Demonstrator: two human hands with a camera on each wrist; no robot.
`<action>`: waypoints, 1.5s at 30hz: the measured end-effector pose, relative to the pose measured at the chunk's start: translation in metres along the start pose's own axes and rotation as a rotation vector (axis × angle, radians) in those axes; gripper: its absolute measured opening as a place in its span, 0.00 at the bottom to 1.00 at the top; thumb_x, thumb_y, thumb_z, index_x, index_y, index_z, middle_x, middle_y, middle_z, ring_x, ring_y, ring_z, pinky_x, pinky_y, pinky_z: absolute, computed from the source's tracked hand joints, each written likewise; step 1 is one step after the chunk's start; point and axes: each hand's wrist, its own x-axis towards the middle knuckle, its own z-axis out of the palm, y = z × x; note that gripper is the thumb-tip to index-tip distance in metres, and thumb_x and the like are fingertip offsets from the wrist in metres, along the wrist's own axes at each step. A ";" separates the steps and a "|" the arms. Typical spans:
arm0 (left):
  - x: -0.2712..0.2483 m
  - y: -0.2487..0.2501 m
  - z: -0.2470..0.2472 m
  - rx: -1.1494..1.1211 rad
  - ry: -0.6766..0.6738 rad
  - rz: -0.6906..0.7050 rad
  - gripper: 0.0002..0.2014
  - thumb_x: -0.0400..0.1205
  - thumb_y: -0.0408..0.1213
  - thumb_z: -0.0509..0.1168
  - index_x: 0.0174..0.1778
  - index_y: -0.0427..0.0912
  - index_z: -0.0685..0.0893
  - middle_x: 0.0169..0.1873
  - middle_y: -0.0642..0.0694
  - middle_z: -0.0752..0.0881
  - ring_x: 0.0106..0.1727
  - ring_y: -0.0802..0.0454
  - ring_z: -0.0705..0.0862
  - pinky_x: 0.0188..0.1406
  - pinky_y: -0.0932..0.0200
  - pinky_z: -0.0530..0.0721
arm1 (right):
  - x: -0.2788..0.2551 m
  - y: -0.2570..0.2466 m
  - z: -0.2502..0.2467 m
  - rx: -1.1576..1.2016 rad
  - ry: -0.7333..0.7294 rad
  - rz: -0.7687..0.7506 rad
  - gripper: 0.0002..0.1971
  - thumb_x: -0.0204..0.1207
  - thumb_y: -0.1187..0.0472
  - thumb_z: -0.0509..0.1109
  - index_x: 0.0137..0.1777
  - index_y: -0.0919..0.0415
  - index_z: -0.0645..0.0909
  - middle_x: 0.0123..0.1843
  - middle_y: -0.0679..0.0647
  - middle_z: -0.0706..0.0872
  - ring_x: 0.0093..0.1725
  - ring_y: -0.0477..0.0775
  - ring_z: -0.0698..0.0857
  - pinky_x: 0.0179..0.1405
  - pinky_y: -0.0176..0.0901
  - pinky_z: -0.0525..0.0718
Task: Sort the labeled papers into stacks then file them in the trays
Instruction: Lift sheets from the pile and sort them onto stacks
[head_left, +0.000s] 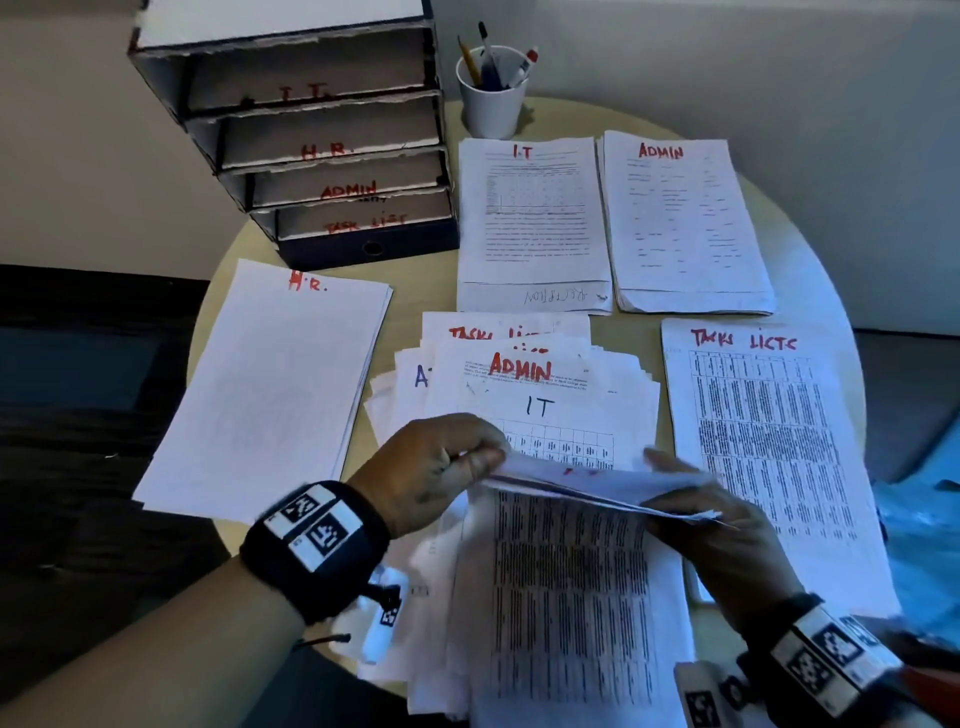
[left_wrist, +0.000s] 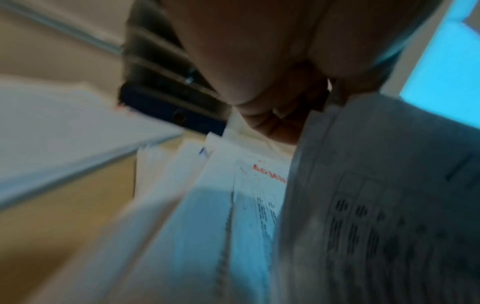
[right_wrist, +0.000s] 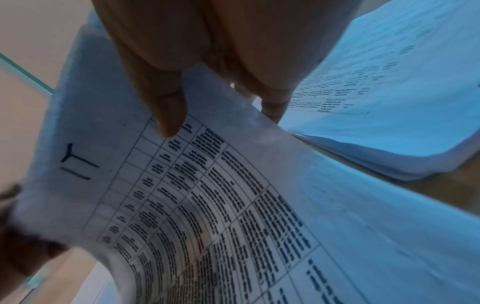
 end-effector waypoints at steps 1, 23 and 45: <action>0.004 -0.002 -0.002 -0.116 0.039 -0.103 0.05 0.86 0.40 0.66 0.50 0.51 0.87 0.48 0.58 0.88 0.49 0.67 0.83 0.47 0.75 0.76 | 0.000 -0.003 0.002 -0.001 0.000 0.023 0.08 0.56 0.66 0.87 0.32 0.58 0.90 0.45 0.51 0.93 0.47 0.42 0.90 0.47 0.32 0.85; -0.005 0.001 -0.002 -0.095 -0.009 -0.027 0.08 0.85 0.33 0.68 0.45 0.53 0.84 0.41 0.58 0.85 0.44 0.64 0.82 0.44 0.71 0.76 | -0.006 -0.009 -0.008 0.007 -0.021 0.031 0.11 0.61 0.67 0.85 0.42 0.67 0.90 0.55 0.57 0.90 0.55 0.54 0.89 0.53 0.52 0.87; -0.007 0.035 -0.006 0.266 0.115 -0.501 0.06 0.86 0.38 0.59 0.47 0.46 0.68 0.40 0.44 0.81 0.36 0.49 0.78 0.32 0.56 0.72 | 0.037 -0.105 0.045 -0.595 0.481 -0.350 0.44 0.63 0.59 0.84 0.79 0.60 0.67 0.74 0.62 0.74 0.75 0.60 0.72 0.76 0.58 0.71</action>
